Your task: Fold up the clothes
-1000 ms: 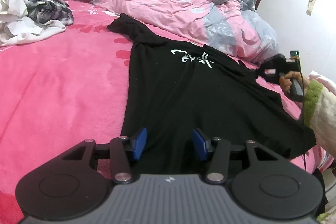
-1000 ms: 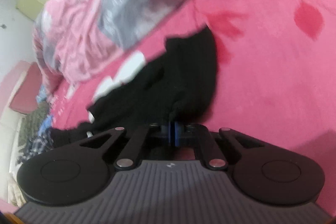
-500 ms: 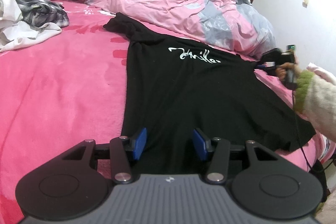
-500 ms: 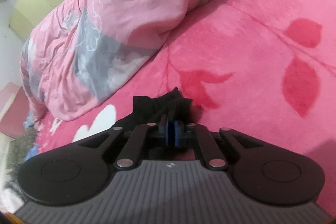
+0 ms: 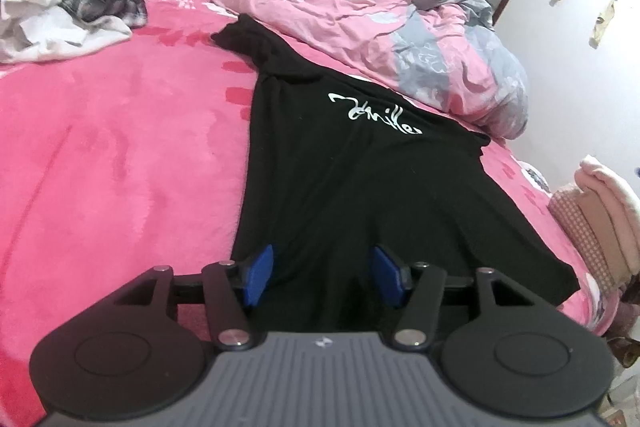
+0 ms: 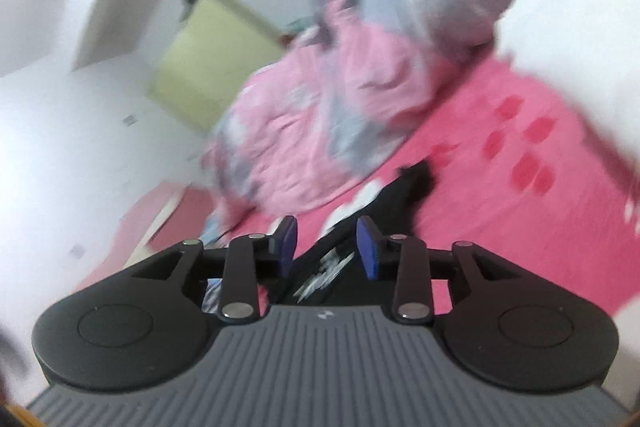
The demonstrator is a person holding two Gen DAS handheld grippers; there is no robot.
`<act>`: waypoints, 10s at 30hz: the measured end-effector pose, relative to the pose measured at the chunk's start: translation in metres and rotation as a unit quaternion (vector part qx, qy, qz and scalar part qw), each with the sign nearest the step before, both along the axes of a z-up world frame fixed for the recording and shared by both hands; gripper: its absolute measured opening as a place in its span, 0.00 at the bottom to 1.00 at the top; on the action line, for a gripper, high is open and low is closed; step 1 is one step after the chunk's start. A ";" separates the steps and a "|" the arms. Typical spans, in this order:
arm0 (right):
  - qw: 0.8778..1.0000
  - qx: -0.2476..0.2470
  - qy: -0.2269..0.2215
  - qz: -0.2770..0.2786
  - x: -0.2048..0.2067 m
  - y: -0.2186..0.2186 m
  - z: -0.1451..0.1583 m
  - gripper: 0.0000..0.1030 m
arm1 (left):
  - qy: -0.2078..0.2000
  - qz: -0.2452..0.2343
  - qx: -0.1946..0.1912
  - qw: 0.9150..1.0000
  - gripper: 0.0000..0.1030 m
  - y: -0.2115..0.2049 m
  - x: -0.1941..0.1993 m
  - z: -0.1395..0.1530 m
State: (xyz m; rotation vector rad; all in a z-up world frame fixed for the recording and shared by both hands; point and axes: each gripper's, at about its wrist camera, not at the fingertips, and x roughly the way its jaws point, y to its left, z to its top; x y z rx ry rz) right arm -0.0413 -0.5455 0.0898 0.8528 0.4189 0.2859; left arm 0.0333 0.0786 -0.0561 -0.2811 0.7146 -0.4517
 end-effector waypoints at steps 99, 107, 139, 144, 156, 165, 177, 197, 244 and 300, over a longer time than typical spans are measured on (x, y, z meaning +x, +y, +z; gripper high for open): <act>0.943 -0.091 0.165 0.276 0.401 0.501 -0.131 0.31 | -0.052 0.002 -0.138 0.989 0.20 0.066 -0.024 -0.052; 0.963 0.033 0.108 0.246 0.256 0.344 -0.059 0.32 | -0.041 0.026 -0.136 0.989 0.39 0.067 -0.031 -0.038; 0.986 -0.101 0.044 0.124 -0.012 0.192 -0.125 0.35 | 0.016 0.094 -0.014 0.995 0.44 0.040 -0.071 0.011; 0.921 -0.264 -0.056 0.281 0.001 0.323 -0.114 0.34 | 0.034 0.136 -0.043 0.989 0.43 0.064 -0.072 0.009; 0.644 -0.584 -0.269 0.415 -0.037 0.515 -0.152 0.31 | 0.035 0.137 -0.119 0.983 0.43 0.088 -0.077 -0.001; 0.778 -0.457 -0.168 0.398 -0.004 0.489 -0.143 0.04 | 0.087 0.076 -0.232 0.966 0.53 0.094 -0.055 -0.020; 0.844 -0.351 -0.150 0.377 0.002 0.462 -0.137 0.03 | 0.164 0.063 -0.302 0.937 0.54 0.082 -0.017 -0.050; 0.863 -0.317 -0.143 0.367 -0.009 0.444 -0.136 0.07 | 0.182 0.065 -0.266 0.944 0.13 0.061 -0.009 -0.053; 0.997 -0.029 0.073 -0.018 -0.022 0.103 -0.100 0.04 | 0.110 0.070 -0.154 0.979 0.05 0.060 -0.038 0.006; 0.929 -0.323 0.000 0.178 -0.024 0.260 -0.124 0.29 | 0.057 -0.016 0.075 0.995 0.37 -0.039 -0.051 0.009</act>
